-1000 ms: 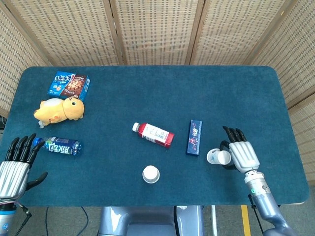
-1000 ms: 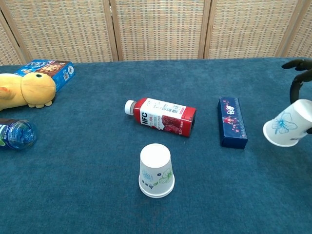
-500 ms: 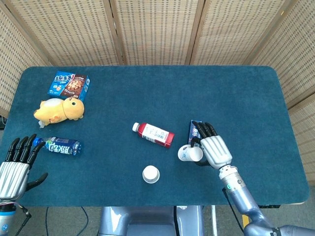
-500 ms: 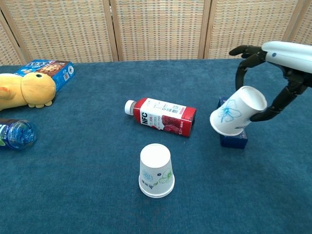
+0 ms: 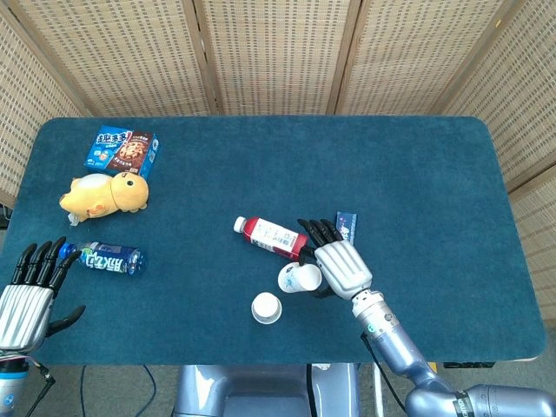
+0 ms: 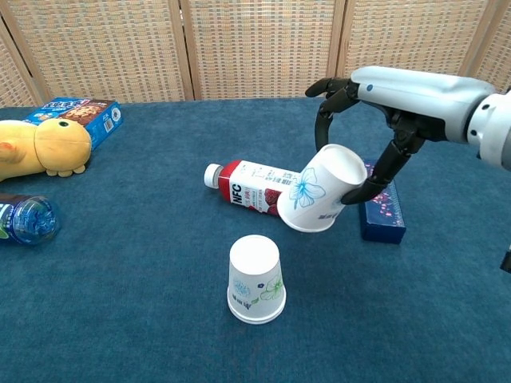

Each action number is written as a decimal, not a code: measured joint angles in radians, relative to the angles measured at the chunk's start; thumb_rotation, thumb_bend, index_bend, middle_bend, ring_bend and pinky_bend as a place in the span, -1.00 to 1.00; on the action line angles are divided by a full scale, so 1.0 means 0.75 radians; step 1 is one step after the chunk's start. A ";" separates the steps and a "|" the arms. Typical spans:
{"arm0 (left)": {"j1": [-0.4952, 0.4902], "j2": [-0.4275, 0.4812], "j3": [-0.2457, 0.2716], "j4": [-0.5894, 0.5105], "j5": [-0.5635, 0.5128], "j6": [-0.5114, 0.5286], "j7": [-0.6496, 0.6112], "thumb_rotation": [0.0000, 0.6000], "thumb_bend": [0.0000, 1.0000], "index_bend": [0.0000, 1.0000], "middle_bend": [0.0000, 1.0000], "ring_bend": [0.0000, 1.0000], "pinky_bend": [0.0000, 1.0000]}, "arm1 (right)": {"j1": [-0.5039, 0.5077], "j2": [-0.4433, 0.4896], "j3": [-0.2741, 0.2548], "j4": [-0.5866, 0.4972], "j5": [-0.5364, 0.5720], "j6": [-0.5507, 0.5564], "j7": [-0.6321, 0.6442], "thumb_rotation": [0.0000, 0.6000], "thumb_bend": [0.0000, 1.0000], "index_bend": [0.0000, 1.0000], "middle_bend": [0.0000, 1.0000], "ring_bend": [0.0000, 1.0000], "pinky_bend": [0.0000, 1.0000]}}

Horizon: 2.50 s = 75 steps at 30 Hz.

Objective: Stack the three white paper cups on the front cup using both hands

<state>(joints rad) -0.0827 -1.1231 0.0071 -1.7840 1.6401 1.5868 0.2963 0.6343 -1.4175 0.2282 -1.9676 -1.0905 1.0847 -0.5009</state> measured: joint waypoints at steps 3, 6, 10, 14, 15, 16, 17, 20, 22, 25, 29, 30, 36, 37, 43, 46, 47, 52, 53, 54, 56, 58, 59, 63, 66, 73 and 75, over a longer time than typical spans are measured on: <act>0.002 0.000 -0.004 0.000 -0.001 0.001 -0.001 1.00 -0.61 -0.73 -1.00 -1.00 -1.00 | 0.002 -0.006 -0.016 -0.012 0.001 0.009 0.005 1.00 -0.58 0.17 -0.78 -0.97 -0.82; 0.006 0.000 -0.007 -0.001 0.001 0.004 -0.002 1.00 -0.61 -0.73 -1.00 -1.00 -1.00 | 0.006 -0.011 -0.024 -0.021 -0.003 0.012 0.012 1.00 -0.58 0.17 -0.78 -0.97 -0.82; 0.007 0.000 -0.009 -0.001 0.001 0.001 0.000 1.00 -0.61 -0.73 -1.00 -1.00 -1.00 | 0.012 -0.014 -0.028 -0.038 -0.012 0.013 0.027 1.00 -0.59 0.17 -0.78 -0.97 -0.82; 0.008 -0.001 -0.011 0.001 0.000 -0.002 0.000 1.00 -0.61 -0.73 -1.00 -1.00 -1.00 | 0.017 -0.010 -0.029 -0.063 -0.017 0.017 0.036 1.00 -0.58 0.17 -0.78 -0.97 -0.82; 0.009 -0.001 -0.012 0.001 0.000 -0.002 0.000 1.00 -0.61 -0.73 -1.00 -1.00 -1.00 | 0.019 -0.008 -0.031 -0.075 -0.021 0.018 0.036 1.00 -0.58 0.17 -0.78 -0.97 -0.82; 0.009 -0.001 -0.014 0.001 -0.002 -0.003 -0.001 1.00 -0.61 -0.73 -1.00 -1.00 -1.00 | 0.020 -0.006 -0.034 -0.085 -0.026 0.021 0.032 1.00 -0.58 0.17 -0.78 -0.97 -0.82; 0.009 -0.001 -0.015 0.002 -0.002 -0.004 -0.001 1.00 -0.61 -0.73 -1.00 -1.00 -1.00 | 0.021 -0.005 -0.038 -0.096 -0.031 0.024 0.027 1.00 -0.58 0.17 -0.79 -0.97 -0.82; 0.011 0.002 -0.015 0.000 0.000 -0.004 -0.005 1.00 -0.61 -0.73 -1.00 -1.00 -1.00 | 0.022 -0.006 -0.057 -0.113 -0.039 0.037 0.010 1.00 -0.59 0.17 -0.79 -0.97 -0.82; 0.013 0.003 -0.016 0.000 0.001 -0.003 -0.008 1.00 -0.61 -0.73 -1.00 -1.00 -1.00 | 0.023 -0.008 -0.071 -0.118 -0.044 0.042 -0.001 1.00 -0.59 0.17 -0.79 -0.97 -0.82; 0.016 0.005 -0.017 0.000 0.003 0.000 -0.011 1.00 -0.61 -0.73 -1.00 -1.00 -1.00 | 0.023 -0.013 -0.090 -0.128 -0.048 0.049 -0.015 1.00 -0.59 0.17 -0.79 -0.97 -0.82; 0.016 0.006 -0.017 -0.001 0.007 -0.003 -0.011 1.00 -0.61 -0.73 -1.00 -1.00 -1.00 | 0.023 -0.027 -0.103 -0.122 -0.050 0.057 -0.017 1.00 -0.58 0.17 -0.79 -0.97 -0.82; 0.017 0.007 -0.017 -0.001 0.006 -0.004 -0.011 1.00 -0.61 -0.73 -1.00 -1.00 -1.00 | 0.023 -0.030 -0.107 -0.120 -0.050 0.059 -0.016 1.00 -0.58 0.17 -0.79 -0.97 -0.82; 0.017 0.005 -0.020 0.000 0.002 -0.012 -0.006 1.00 -0.61 -0.73 -1.00 -1.00 -1.00 | 0.025 -0.051 -0.117 -0.109 -0.054 0.063 -0.010 1.00 -0.59 0.17 -0.79 -0.97 -0.82; 0.017 0.005 -0.020 -0.001 0.002 -0.014 -0.004 1.00 -0.61 -0.73 -1.00 -1.00 -1.00 | 0.026 -0.056 -0.117 -0.106 -0.054 0.063 -0.010 1.00 -0.59 0.17 -0.79 -0.97 -0.82; 0.018 0.004 -0.020 -0.001 0.004 -0.016 -0.002 1.00 -0.61 -0.73 -1.00 -1.00 -1.00 | 0.035 -0.080 -0.121 -0.094 -0.053 0.068 -0.022 1.00 -0.59 0.17 -0.79 -0.97 -0.82; 0.018 0.004 -0.021 0.000 0.002 -0.019 -0.005 1.00 -0.61 -0.73 -1.00 -1.00 -1.00 | 0.037 -0.088 -0.127 -0.088 -0.053 0.068 -0.024 1.00 -0.58 0.17 -0.79 -0.97 -0.82; 0.018 0.005 -0.022 0.000 0.002 -0.019 -0.005 1.00 -0.61 -0.73 -1.00 -1.00 -1.00 | 0.037 -0.089 -0.128 -0.086 -0.052 0.068 -0.023 1.00 -0.58 0.17 -0.79 -0.97 -0.83; 0.019 0.006 -0.022 0.001 0.004 -0.020 -0.011 1.00 -0.61 -0.73 -1.00 -1.00 -1.00 | 0.038 -0.100 -0.133 -0.074 -0.055 0.071 -0.023 1.00 -0.65 0.06 -0.85 -0.97 -0.85; 0.019 0.006 -0.023 0.001 0.003 -0.020 -0.012 1.00 -0.61 -0.73 -1.00 -1.00 -1.00 | 0.038 -0.101 -0.135 -0.073 -0.057 0.070 -0.022 1.00 -0.67 0.04 -0.87 -0.98 -0.85; 0.019 0.007 -0.024 0.001 0.002 -0.019 -0.013 1.00 -0.61 -0.73 -1.00 -1.00 -1.00 | 0.038 -0.103 -0.135 -0.073 -0.061 0.071 -0.018 1.00 -0.70 0.01 -0.88 -0.98 -0.85; 0.019 0.006 -0.025 0.002 0.002 -0.018 -0.016 1.00 -0.61 -0.73 -1.00 -1.00 -1.00 | 0.037 -0.106 -0.135 -0.075 -0.069 0.073 -0.009 1.00 -0.75 -0.03 -0.90 -0.99 -0.85; 0.019 0.005 -0.026 0.004 0.006 -0.018 -0.018 1.00 -0.61 -0.73 -1.00 -1.00 -1.00 | 0.037 -0.108 -0.134 -0.077 -0.076 0.074 -0.002 1.00 -0.76 -0.06 -0.91 -0.99 -0.85; 0.019 0.005 -0.025 0.005 0.006 -0.019 -0.017 1.00 -0.61 -0.73 -1.00 -1.00 -1.00 | 0.036 -0.108 -0.134 -0.078 -0.077 0.075 -0.001 1.00 -0.76 -0.06 -0.92 -0.99 -0.85; 0.019 0.005 -0.026 0.005 0.003 -0.021 -0.018 1.00 -0.61 -0.73 -1.00 -1.00 -1.00 | 0.036 -0.110 -0.133 -0.086 -0.080 0.078 0.002 1.00 -0.77 -0.07 -0.92 -0.99 -0.85; 0.020 0.006 -0.028 0.004 0.002 -0.018 -0.022 1.00 -0.61 -0.73 -1.00 -1.00 -1.00 | 0.036 -0.117 -0.134 -0.088 -0.079 0.079 0.005 1.00 -0.77 -0.07 -0.92 -0.99 -0.85; 0.022 0.011 -0.030 0.005 0.000 -0.018 -0.031 1.00 -0.61 -0.73 -1.00 -1.00 -1.00 | 0.037 -0.131 -0.140 -0.087 -0.069 0.079 -0.004 1.00 -0.84 -0.14 -0.94 -0.99 -0.85; 0.022 0.011 -0.030 0.006 -0.001 -0.020 -0.033 1.00 -0.61 -0.73 -1.00 -1.00 -1.00 | 0.037 -0.134 -0.138 -0.087 -0.067 0.082 -0.003 1.00 -0.85 -0.20 -0.95 -0.99 -0.85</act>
<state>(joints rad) -0.0663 -1.1146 -0.0154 -1.7795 1.6392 1.5718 0.2717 0.6619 -1.5183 0.1249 -2.0330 -1.1404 1.1465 -0.5033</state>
